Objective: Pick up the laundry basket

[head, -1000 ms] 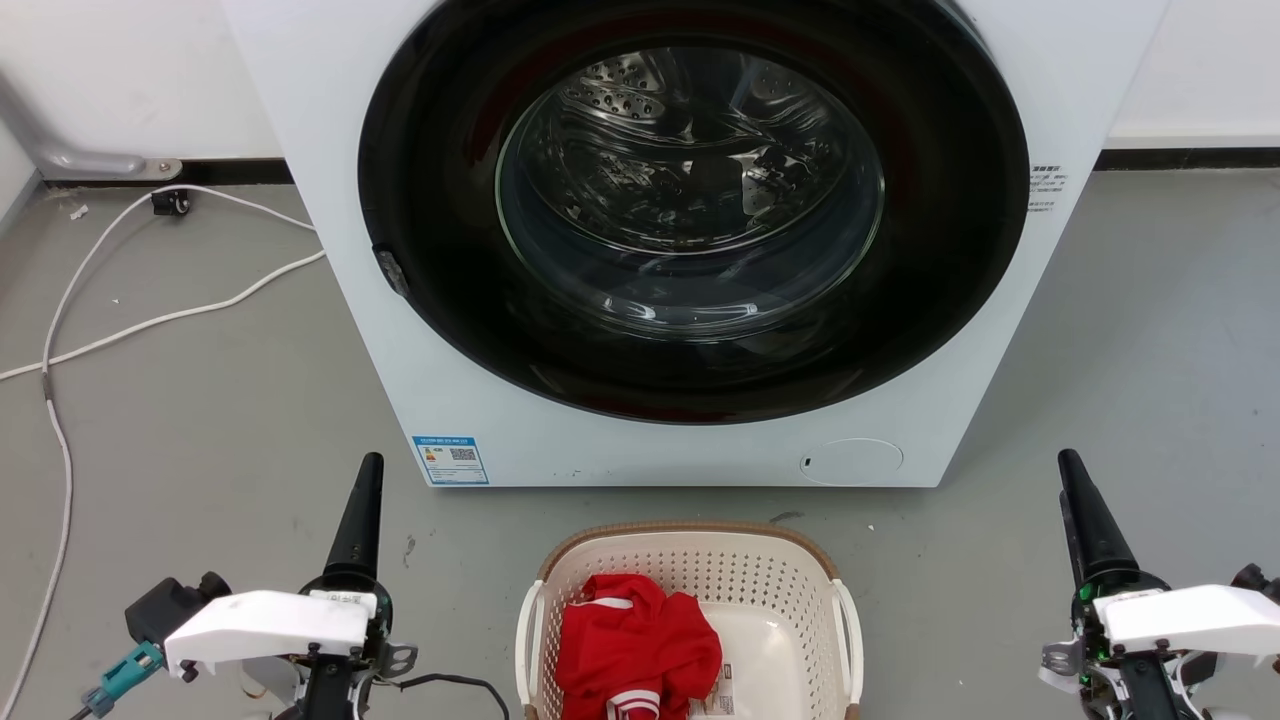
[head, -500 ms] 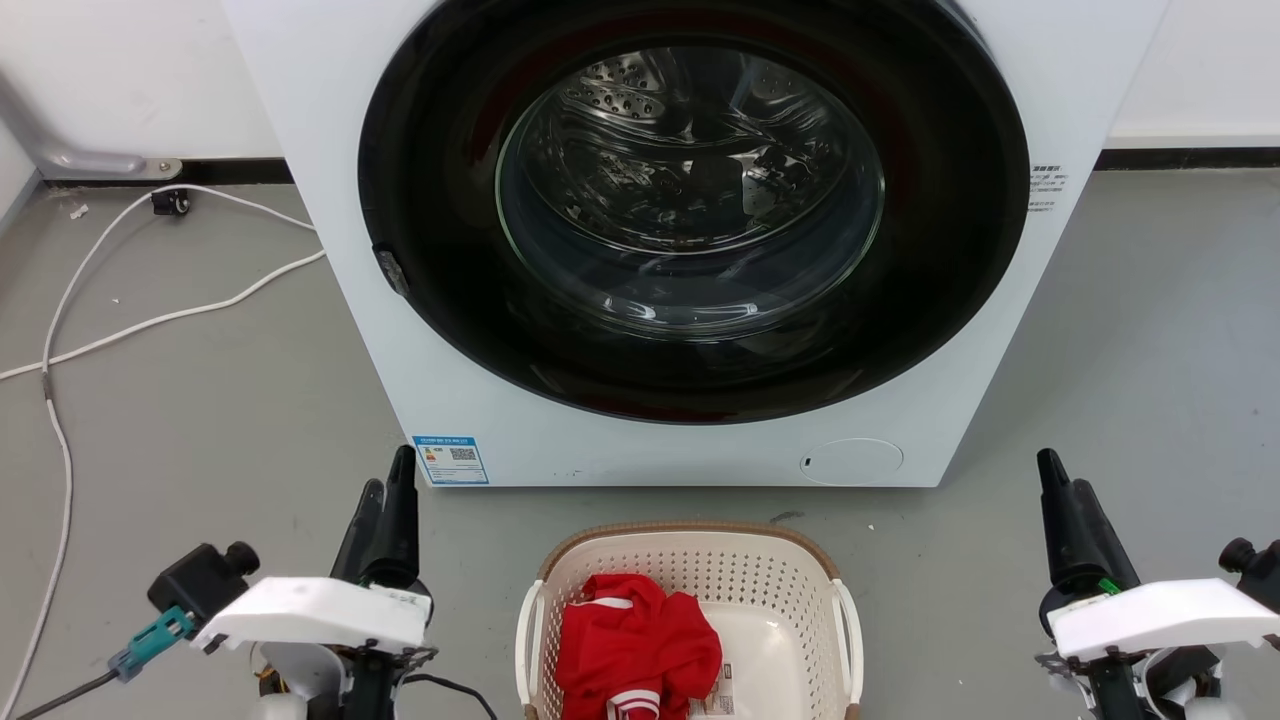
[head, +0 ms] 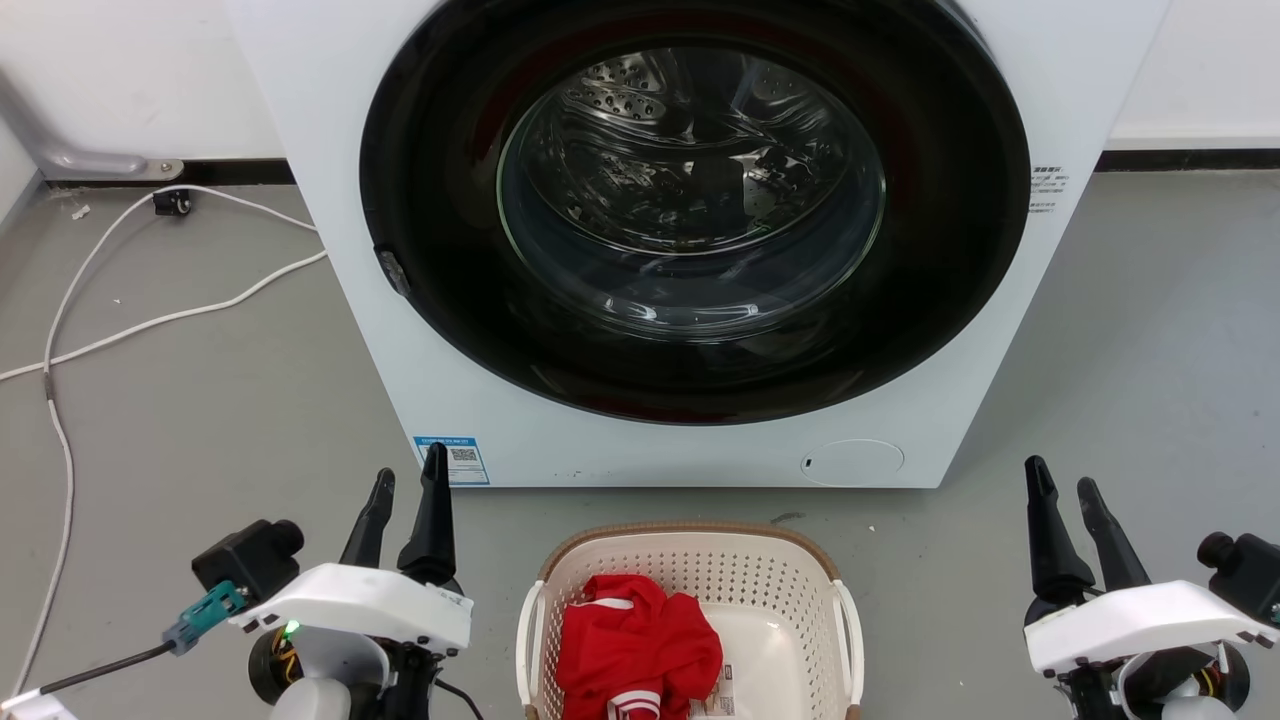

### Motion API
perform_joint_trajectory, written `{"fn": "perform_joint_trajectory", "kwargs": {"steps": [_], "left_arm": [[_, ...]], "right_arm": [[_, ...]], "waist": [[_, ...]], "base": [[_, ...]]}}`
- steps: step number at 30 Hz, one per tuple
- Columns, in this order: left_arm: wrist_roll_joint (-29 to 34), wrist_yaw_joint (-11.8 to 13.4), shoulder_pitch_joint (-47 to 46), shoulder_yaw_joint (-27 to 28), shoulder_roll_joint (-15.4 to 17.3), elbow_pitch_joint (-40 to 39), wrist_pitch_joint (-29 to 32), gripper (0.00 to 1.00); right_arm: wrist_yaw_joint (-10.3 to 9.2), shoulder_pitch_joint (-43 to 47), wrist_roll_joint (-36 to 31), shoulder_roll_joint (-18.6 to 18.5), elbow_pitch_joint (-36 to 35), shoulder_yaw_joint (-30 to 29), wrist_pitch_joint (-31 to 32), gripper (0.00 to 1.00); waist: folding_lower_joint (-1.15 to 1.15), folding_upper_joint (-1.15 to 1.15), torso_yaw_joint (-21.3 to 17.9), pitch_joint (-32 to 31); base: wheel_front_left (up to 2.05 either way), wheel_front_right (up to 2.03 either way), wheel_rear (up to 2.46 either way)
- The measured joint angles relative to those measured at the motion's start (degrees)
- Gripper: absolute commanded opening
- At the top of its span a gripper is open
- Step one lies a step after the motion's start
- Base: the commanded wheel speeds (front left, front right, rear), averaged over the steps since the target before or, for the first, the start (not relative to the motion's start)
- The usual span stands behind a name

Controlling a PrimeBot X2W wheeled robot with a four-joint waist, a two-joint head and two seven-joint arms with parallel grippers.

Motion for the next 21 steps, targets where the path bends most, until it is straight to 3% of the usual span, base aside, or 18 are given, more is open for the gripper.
{"fn": "perform_joint_trajectory", "kwargs": {"steps": [21], "left_arm": [[14.95,3.12,-1.41,-3.16,0.43,1.63,-3.3,1.0]], "right_arm": [[0.02,-0.04,-15.8,0.0,1.94,0.37,-3.24,1.0]], "waist": [[0.0,0.0,0.37,-0.1]], "base": [[0.0,0.0,0.0]]}}
